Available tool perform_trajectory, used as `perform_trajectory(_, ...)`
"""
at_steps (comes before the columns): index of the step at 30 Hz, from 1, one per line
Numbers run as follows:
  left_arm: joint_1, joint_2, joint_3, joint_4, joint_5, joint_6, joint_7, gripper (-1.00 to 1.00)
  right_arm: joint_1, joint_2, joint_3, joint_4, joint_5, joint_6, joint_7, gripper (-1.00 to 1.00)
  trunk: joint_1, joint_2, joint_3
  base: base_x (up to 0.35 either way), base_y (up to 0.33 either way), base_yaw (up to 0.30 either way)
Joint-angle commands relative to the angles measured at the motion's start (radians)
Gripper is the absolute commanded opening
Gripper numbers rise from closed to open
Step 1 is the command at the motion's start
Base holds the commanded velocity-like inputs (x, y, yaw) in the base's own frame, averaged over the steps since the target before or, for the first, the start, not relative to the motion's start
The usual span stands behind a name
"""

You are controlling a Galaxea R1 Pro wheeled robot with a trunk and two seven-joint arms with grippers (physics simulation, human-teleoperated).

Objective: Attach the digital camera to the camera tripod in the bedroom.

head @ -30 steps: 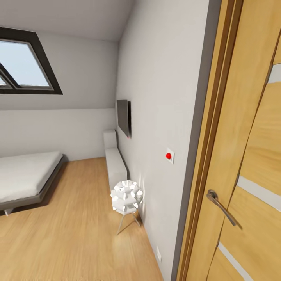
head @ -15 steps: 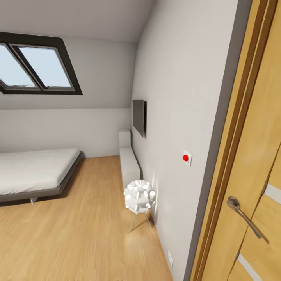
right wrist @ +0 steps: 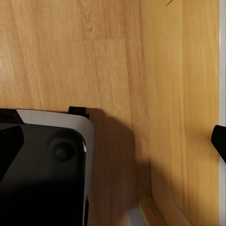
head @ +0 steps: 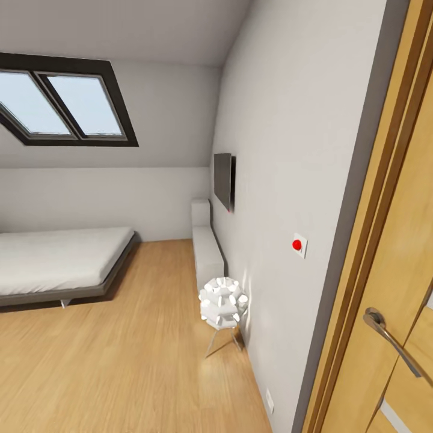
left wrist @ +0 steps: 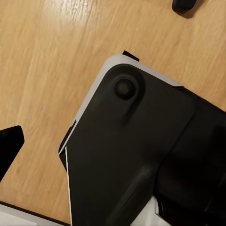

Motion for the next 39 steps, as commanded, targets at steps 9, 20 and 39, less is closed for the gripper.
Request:
perform_trajectory(9,0.0,-0.001,0.001,-0.001,-0.002,-0.002,0.003,1.0,-0.001,-0.003,0.002,0.003,0.008,-0.004,-0.002,1.0,0.0,-0.001,0.0,0.0,0.0,0.002)
perform_trajectory(20,0.0,-0.001,0.001,-0.001,0.001,-0.002,0.003,1.0,-0.001,-0.003,0.002,0.003,0.008,-0.004,0.0,1.0,0.0,-0.001,0.0,0.0,0.0,0.0)
perform_trajectory(39,0.0,0.001,0.002,-0.001,0.001,-0.002,0.003,1.0,-0.001,0.007,0.001,0.003,0.005,0.004,-0.002,1.0,0.0,-0.001,0.0,0.0,0.0,0.063)
